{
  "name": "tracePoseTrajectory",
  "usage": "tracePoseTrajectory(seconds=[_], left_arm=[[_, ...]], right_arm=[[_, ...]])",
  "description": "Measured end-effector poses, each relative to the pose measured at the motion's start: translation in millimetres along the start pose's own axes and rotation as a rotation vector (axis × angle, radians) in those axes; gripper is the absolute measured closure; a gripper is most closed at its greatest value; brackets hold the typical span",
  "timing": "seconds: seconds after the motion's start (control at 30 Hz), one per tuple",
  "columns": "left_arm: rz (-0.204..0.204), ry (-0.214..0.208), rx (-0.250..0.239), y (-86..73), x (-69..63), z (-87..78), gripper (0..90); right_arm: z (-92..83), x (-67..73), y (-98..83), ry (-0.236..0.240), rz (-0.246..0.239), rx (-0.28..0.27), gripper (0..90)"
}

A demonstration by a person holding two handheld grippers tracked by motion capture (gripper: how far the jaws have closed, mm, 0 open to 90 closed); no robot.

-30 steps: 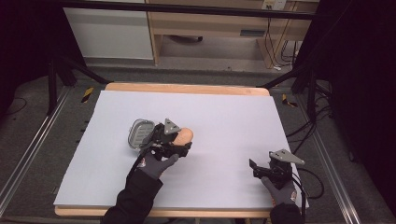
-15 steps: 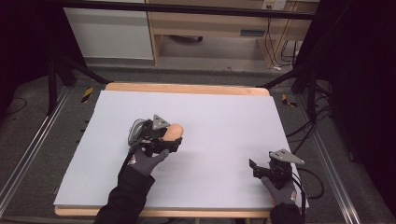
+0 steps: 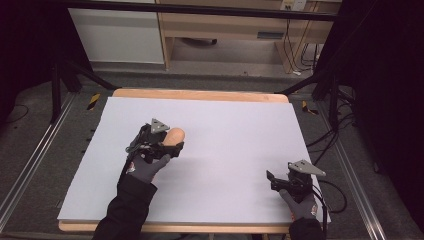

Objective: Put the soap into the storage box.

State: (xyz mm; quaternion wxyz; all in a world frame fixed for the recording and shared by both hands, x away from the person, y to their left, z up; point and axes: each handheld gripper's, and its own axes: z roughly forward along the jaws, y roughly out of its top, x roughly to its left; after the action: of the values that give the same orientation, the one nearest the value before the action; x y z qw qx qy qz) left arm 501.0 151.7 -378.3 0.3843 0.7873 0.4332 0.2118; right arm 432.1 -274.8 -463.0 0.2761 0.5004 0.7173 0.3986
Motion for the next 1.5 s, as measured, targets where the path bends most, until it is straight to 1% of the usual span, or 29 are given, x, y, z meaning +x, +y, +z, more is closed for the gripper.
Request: tracePoseTrajectory(seconds=[0.33, 0.67, 0.73, 0.8, 0.87, 1.03, 1.1, 1.37, 1.4, 1.43, 1.5], left_arm=[[-0.034, 0.044, 0.008, -3.1, 21.0, -1.6, 32.1], [-0.067, 0.075, 0.01, -6.5, 36.9, 0.2, 32.1], [-0.078, 0.079, 0.013, -7.5, 39.2, 1.1, 32.1], [-0.077, 0.086, 0.018, -8.5, 41.9, 2.1, 32.1], [-0.088, 0.09, 0.016, -9.5, 44.1, 3.6, 32.1], [-0.095, 0.103, 0.026, -10.5, 48.3, 6.7, 32.1], [-0.095, 0.108, 0.026, -10.9, 49.7, 8.0, 32.1], [-0.113, 0.119, 0.031, -15.4, 56.1, 12.0, 32.1], [-0.11, 0.117, 0.041, -16.2, 57.1, 11.9, 32.1], [-0.117, 0.119, 0.037, -17.1, 57.4, 12.9, 32.1], [-0.117, 0.12, 0.047, -18.8, 58.7, 14.0, 32.1]], right_arm=[[0.0, 1.9, 0.7, 0.008, -0.002, -0.002, 13.4], [0.0, 1.9, 0.7, 0.005, -0.004, -0.002, 13.4], [-0.1, 1.9, 0.7, 0.005, -0.005, -0.003, 13.4], [-0.1, 1.9, 0.7, 0.006, -0.004, -0.002, 13.4], [0.1, 2.0, 0.7, 0.006, -0.005, -0.002, 13.4], [0.7, 2.9, 0.8, 0.011, -0.002, 0.005, 13.4], [1.2, 2.4, 0.8, 0.009, -0.011, 0.001, 13.4], [0.9, 3.2, 1.1, 0.011, -0.008, 0.0, 13.3], [0.9, 3.2, 1.1, 0.011, -0.008, 0.0, 13.3], [1.2, 3.4, 1.3, 0.012, -0.01, 0.001, 13.3], [1.3, 4.1, 1.4, 0.012, -0.011, 0.001, 13.2]])
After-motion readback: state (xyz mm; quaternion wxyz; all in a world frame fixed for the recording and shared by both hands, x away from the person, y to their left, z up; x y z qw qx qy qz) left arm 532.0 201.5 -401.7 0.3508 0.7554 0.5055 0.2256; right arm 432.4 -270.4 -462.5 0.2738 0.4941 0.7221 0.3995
